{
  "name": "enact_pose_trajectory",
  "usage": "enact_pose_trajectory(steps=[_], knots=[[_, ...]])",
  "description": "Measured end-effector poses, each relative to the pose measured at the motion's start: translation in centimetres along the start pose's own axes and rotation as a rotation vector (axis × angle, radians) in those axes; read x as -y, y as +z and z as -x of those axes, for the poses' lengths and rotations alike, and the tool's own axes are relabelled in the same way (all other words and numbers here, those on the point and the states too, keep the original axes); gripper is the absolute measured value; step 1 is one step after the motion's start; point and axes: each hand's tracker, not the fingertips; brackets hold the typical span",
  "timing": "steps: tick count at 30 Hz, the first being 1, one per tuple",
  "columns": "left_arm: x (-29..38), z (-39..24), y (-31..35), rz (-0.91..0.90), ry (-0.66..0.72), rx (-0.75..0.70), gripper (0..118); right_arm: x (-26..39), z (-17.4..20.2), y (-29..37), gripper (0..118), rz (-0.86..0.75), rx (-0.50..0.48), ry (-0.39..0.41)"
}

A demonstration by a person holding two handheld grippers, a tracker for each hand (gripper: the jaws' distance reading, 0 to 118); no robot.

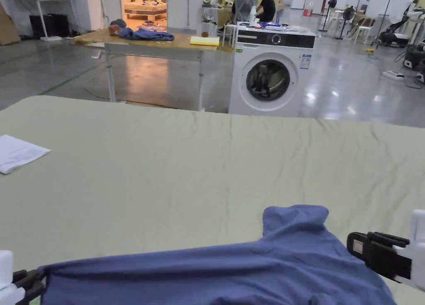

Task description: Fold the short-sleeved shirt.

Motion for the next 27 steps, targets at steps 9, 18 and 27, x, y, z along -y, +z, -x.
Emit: enact_pose_trajectory(steps=[9, 18, 27], knots=[[0.5, -1.0, -0.5, 0.011, 0.06, -0.025, 0, -4.3, -9.6, -12.6, 109, 0.303, 0.247, -0.116], [1.0, -0.9, -1.7, 0.063, 0.072, -0.045, 0, -2.6, -8.2, -21.5, 91, 0.544, 0.305, 0.125], [0.8, -0.5, -1.7, 0.068, 0.101, -0.031, 0, -1.8, -4.8, -18.5, 0, 0.574, 0.168, 0.197]])
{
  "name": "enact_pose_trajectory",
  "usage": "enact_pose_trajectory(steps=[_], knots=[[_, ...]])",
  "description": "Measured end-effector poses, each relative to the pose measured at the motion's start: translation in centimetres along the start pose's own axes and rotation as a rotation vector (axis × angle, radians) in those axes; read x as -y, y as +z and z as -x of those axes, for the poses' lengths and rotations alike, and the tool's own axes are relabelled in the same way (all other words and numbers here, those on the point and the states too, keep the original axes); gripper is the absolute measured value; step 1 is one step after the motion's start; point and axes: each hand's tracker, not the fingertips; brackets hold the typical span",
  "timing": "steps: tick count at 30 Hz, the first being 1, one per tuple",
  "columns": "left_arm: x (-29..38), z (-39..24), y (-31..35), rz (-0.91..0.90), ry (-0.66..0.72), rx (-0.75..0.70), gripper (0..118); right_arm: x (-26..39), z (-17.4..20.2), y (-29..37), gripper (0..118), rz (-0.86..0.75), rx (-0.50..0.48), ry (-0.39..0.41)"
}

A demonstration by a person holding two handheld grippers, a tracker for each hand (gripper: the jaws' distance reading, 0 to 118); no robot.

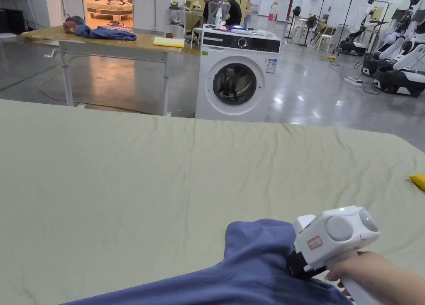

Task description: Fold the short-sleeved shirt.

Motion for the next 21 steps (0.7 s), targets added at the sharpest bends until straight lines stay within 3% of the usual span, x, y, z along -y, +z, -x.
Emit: enact_pose_trajectory(steps=[2, 4, 7, 11, 14, 21], knots=[[0.0, 0.0, 0.6, -0.012, 0.012, 0.003, 0, 1.3, 0.2, 2.0, 0, -0.103, 0.001, -0.04], [-0.7, 0.0, 1.6, -0.028, 0.024, 0.015, 0, 2.6, -0.3, 4.7, 0, -0.229, -0.075, -0.13], [-2.2, -0.3, 3.5, -0.068, -0.002, 0.048, 0, 4.6, -1.1, 10.6, 0, -0.348, -0.109, -0.216], [-5.3, -0.9, 7.0, -0.162, -0.043, 0.073, 0, 6.9, -1.4, 19.4, 0, -0.483, -0.058, -0.187], [-8.1, -1.2, 9.7, -0.231, -0.056, 0.104, 0, 8.1, -1.3, 25.4, 0, -0.579, -0.085, -0.244], [-15.3, -4.1, 15.0, -0.353, -0.177, 0.117, 0, 7.6, 0.5, 36.0, 0, -0.742, -0.023, -0.216]])
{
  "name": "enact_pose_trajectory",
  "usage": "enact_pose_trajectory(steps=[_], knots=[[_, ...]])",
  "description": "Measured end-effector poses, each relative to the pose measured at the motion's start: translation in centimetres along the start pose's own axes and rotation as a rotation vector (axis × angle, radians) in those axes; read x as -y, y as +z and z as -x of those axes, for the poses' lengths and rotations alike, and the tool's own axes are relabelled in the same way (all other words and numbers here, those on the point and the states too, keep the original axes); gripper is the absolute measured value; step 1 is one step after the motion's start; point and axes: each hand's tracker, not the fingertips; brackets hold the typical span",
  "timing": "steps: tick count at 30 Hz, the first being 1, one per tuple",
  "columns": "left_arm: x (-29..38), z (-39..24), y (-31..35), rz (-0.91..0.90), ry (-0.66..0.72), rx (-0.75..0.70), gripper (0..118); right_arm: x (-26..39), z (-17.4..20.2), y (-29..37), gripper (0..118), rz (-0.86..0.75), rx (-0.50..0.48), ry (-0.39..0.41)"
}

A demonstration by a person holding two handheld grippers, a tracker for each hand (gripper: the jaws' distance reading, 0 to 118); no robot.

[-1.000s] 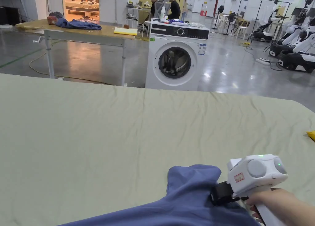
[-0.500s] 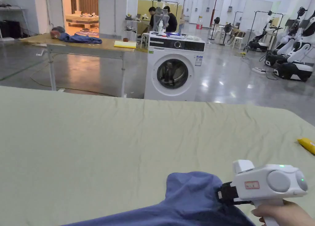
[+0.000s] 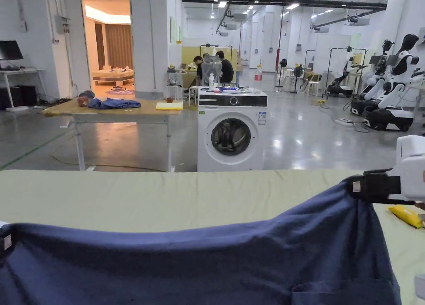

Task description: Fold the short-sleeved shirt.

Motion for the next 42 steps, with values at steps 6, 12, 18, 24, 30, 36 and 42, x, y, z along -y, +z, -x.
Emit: enact_pose_trajectory(steps=[6, 12, 18, 24, 30, 36, 42], knots=[[-7.5, -0.1, -0.4, -0.065, -0.046, -0.013, 0, -6.3, 0.2, 1.3, 0, -0.079, 0.037, 0.024], [-13.2, -0.1, -3.3, -0.094, -0.041, -0.028, 0, -12.4, 0.8, -0.4, 0, -0.164, 0.091, 0.017], [-18.3, -0.3, -8.5, -0.117, -0.04, -0.06, 0, -19.1, 1.2, -4.5, 0, -0.231, 0.149, 0.044], [-22.2, -0.2, -14.4, -0.2, 0.031, -0.085, 0, -24.4, 1.9, -9.9, 0, -0.306, 0.221, 0.102], [-25.6, 0.0, -19.6, -0.279, 0.067, -0.134, 0, -28.0, 2.9, -13.4, 0, -0.391, 0.266, 0.14], [-26.1, -0.1, -24.2, -0.298, 0.055, -0.16, 0, -28.2, 3.0, -17.0, 0, -0.415, 0.284, 0.185], [-16.5, -1.1, -30.3, -0.077, 0.005, -0.141, 0, -17.3, -1.2, -24.8, 0, -0.231, 0.291, 0.066]])
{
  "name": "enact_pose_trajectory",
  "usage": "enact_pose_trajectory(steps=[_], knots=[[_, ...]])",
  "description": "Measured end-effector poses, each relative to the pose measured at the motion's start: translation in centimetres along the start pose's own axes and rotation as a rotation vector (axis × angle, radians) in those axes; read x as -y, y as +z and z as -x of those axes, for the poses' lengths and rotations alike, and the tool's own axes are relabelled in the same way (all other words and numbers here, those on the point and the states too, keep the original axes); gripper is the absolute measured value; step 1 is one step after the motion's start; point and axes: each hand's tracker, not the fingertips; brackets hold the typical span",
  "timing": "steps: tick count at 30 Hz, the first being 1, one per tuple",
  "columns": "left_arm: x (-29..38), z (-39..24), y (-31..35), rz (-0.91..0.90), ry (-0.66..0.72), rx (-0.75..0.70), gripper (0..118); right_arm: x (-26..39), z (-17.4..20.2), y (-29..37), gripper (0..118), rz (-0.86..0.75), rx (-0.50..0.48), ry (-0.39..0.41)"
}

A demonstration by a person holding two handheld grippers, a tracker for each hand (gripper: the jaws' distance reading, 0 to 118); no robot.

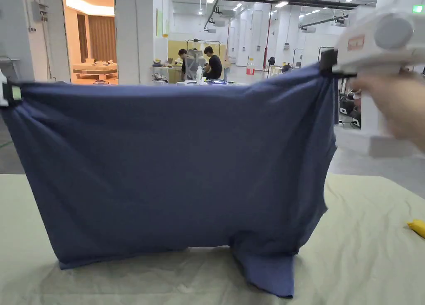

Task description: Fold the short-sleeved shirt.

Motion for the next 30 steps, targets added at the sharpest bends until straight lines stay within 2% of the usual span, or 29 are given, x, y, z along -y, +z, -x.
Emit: enact_pose_trajectory(steps=[3, 6, 8, 9, 12, 14, 15, 18, 20, 22, 27, 30], knots=[[8.7, -0.3, -1.4, 0.15, 0.04, 0.065, 0, 10.8, -1.0, -1.4, 0, 0.163, -0.015, -0.05], [18.3, -0.8, 0.3, 0.294, 0.042, 0.108, 0, 23.0, -2.3, 0.2, 0, 0.351, -0.031, -0.097], [23.3, -0.1, 2.5, 0.336, 0.127, 0.114, 0, 29.5, -3.6, 2.1, 0, 0.467, 0.004, -0.105], [25.7, 0.4, 3.9, 0.388, 0.155, 0.126, 0, 32.7, -4.3, 3.9, 0, 0.5, -0.023, -0.113], [30.5, 1.4, 9.4, 0.441, 0.078, 0.151, 0, 38.3, -5.9, 10.4, 0, 0.569, -0.086, -0.066], [32.6, 2.5, 13.5, 0.461, 0.052, 0.169, 0, 40.3, -7.4, 15.3, 0, 0.582, -0.135, -0.069], [33.5, 3.2, 15.6, 0.474, 0.083, 0.2, 0, 41.1, -8.1, 17.6, 0, 0.601, -0.166, -0.074], [35.7, 5.7, 20.8, 0.484, 0.06, 0.211, 0, 41.8, -10.1, 25.1, 0, 0.597, -0.152, -0.041], [36.7, 6.7, 24.4, 0.496, -0.013, 0.25, 0, 42.3, -11.3, 28.8, 0, 0.612, -0.184, -0.099], [37.7, 7.5, 27.9, 0.504, -0.036, 0.276, 0, 42.9, -12.4, 32.6, 0, 0.62, -0.192, -0.122], [40.1, 8.4, 33.6, 0.516, -0.036, 0.272, 0, 44.0, -12.9, 37.5, 0, 0.64, -0.214, -0.091], [41.6, 8.5, 35.5, 0.516, -0.041, 0.277, 0, 44.7, -13.2, 38.2, 0, 0.65, -0.21, -0.118]])
